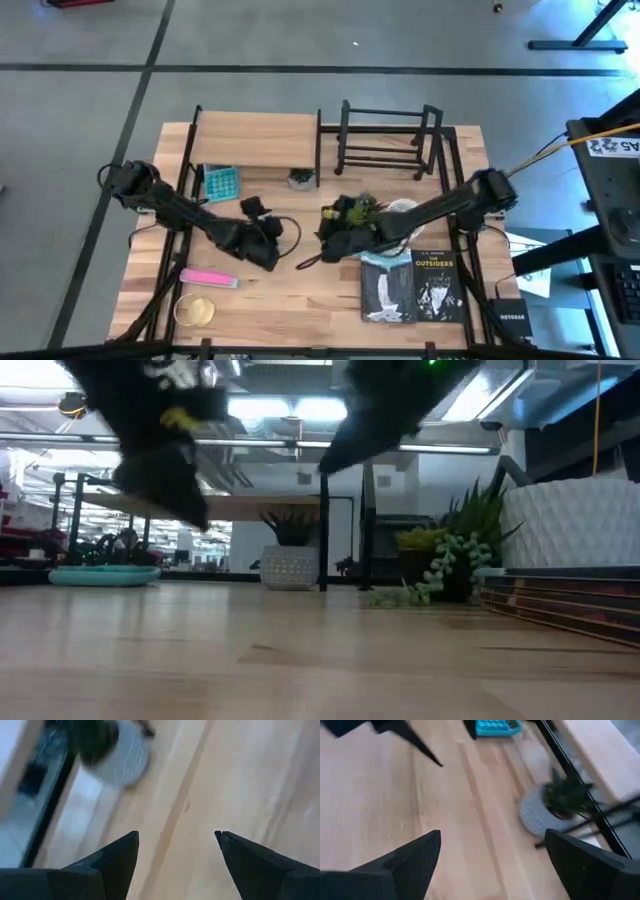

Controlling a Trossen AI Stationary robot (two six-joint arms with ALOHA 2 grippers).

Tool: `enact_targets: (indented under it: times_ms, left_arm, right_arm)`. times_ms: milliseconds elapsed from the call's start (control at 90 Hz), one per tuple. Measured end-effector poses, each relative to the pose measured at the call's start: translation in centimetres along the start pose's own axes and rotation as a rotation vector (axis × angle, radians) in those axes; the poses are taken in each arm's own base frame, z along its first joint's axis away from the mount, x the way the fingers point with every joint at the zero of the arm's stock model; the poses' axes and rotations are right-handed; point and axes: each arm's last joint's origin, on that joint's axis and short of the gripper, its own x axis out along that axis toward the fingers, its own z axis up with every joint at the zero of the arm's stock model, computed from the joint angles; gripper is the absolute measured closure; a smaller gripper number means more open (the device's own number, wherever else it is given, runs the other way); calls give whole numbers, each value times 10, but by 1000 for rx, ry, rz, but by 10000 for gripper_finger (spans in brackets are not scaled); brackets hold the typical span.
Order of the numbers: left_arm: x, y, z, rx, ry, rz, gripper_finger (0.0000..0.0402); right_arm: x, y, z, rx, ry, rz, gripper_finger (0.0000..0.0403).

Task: Stock shelves
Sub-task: Move the gray plant vase to the bottom center of the table

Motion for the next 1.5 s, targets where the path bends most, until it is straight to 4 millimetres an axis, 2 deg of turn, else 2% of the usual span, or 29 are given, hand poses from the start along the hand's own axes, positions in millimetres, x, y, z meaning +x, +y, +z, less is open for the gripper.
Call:
enact_targets:
  times_ms: [89,267,456,578,711,944,1089,1267,1500]
  left_arm:
    - [9,-1,-15,-88,-9,17,137]
    - [32,-3,-29,-223,-83,-12,137]
    - [28,-9,-28,-296,-138,-100,137]
    - [24,-9,-28,-379,-220,-30,137]
    - [30,-4,-29,-448,-295,62,137]
    - [63,10,-36,-357,-261,5,137]
    - [82,24,-38,-253,-279,-74,137]
    - [103,46,-38,-178,-258,-74,137]
    - [115,60,-38,-165,-209,-59,137]
  right_arm:
    - [22,7,-7,10,-1,-15,61]
    - [60,2,-18,101,2,-34,61]
    - [68,-6,-20,164,14,-52,61]
    - [72,-6,-22,169,22,-70,61]
    - [81,-3,-31,172,52,-80,61]
    - [99,-6,-40,190,57,-113,61]
    - [109,-19,-45,201,80,-155,61]
    - [120,-38,-44,247,75,-195,61]
    - [126,-51,-39,355,17,-234,61]
